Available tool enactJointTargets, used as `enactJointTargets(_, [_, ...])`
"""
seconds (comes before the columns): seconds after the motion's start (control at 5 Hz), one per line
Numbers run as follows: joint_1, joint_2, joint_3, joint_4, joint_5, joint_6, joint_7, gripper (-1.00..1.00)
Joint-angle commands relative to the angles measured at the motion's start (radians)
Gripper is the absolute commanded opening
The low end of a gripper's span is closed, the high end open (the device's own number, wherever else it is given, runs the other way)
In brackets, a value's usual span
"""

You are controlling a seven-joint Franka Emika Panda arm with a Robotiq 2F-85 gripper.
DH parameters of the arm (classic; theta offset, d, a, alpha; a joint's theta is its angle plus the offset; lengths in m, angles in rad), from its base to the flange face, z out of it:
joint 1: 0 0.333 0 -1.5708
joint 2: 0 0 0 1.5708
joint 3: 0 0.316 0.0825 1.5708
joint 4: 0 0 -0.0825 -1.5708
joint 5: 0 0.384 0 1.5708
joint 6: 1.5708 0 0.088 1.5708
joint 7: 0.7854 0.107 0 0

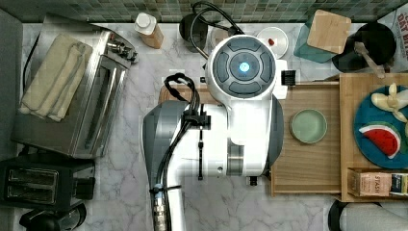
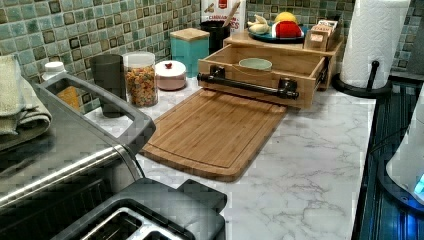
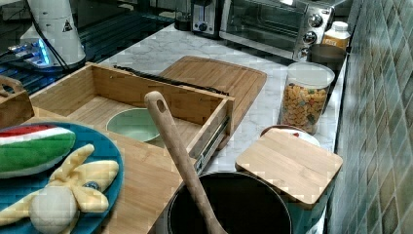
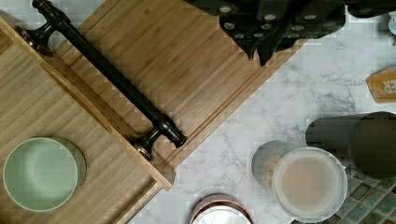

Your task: Close the drawer.

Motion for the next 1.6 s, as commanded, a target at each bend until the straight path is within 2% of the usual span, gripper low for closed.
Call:
enactJointTargets(0.2, [0.001, 0.001, 0.001, 0.012, 0.0, 0.0, 0.0, -1.0])
enactJointTargets(0.4, [0.001, 0.001, 0.001, 0.012, 0.0, 0.0, 0.0, -1.0])
enactJointTargets(0.6, [0.006, -0.036, 0.008, -0.075, -0.012, 0.041, -0.1, -1.0])
enactJointTargets(0.8, [0.004, -0.074, 0.013, -0.172, 0.007, 0.124, -0.289, -1.0])
enactJointTargets(1.2, [0.029, -0.082, 0.033, -0.26, -0.022, 0.183, -0.471, -1.0])
enactJointTargets(1.6, [0.045, -0.07, 0.049, -0.357, -0.154, 0.264, -0.56, -1.0])
